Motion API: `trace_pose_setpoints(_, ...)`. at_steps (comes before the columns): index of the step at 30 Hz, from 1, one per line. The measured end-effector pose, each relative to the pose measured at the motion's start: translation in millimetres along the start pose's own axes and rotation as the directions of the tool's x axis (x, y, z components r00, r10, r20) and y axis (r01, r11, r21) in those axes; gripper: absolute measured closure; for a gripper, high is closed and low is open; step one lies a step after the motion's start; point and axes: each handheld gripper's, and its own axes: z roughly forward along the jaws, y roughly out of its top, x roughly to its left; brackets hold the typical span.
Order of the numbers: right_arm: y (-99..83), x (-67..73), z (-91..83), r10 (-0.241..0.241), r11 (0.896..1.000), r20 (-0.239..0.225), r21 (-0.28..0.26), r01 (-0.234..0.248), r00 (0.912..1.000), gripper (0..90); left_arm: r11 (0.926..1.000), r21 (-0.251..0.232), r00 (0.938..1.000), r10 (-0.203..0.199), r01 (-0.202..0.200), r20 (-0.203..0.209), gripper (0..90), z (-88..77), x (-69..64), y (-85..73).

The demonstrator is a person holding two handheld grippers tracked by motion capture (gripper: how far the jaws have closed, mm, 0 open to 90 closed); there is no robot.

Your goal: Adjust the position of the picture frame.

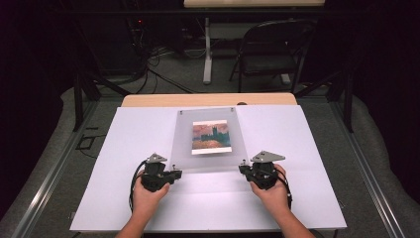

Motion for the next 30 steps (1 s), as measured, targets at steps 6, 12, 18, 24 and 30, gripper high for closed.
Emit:
trace_pose_setpoints(6, 0.9, -7.2, 5.1, 0.024, 1.0, 0.025, -0.003, -0.024, 0.9994, 85.4, 1.0, 0.002, 1.0, -0.009, 0.009, 0.0, 83.4, 10.0, 3.6, 6.9)
trace_pose_setpoints(12, 3.6, -9.5, 10.6, 0.032, 0.999, 0.028, -0.007, -0.032, 0.9991, 85.4, 0.9994, -0.009, 0.9994, -0.033, 0.033, -0.006, 83.0, 14.6, 10.6, 13.0)
trace_pose_setpoints(18, 4.7, -11.7, 14.0, 0.041, 0.999, 0.034, -0.012, -0.041, 0.9986, 85.5, 0.9991, -0.012, 0.9992, -0.04, 0.04, -0.005, 82.6, 18.9, 14.3, 17.4)
trace_pose_setpoints(24, 3.7, -13.5, 15.9, 0.045, 0.999, 0.041, -0.008, -0.045, 0.9981, 85.4, 0.9993, -0.01, 0.9993, -0.035, 0.035, -0.01, 82.6, 21.9, 14.4, 17.5)
trace_pose_setpoints(30, 1.1, -13.2, 18.4, 0.045, 0.999, 0.043, 0.006, -0.045, 0.9981, 85.4, 0.9993, -0.002, 0.9992, -0.037, 0.037, -0.014, 82.5, 24.4, 14.3, 14.8)
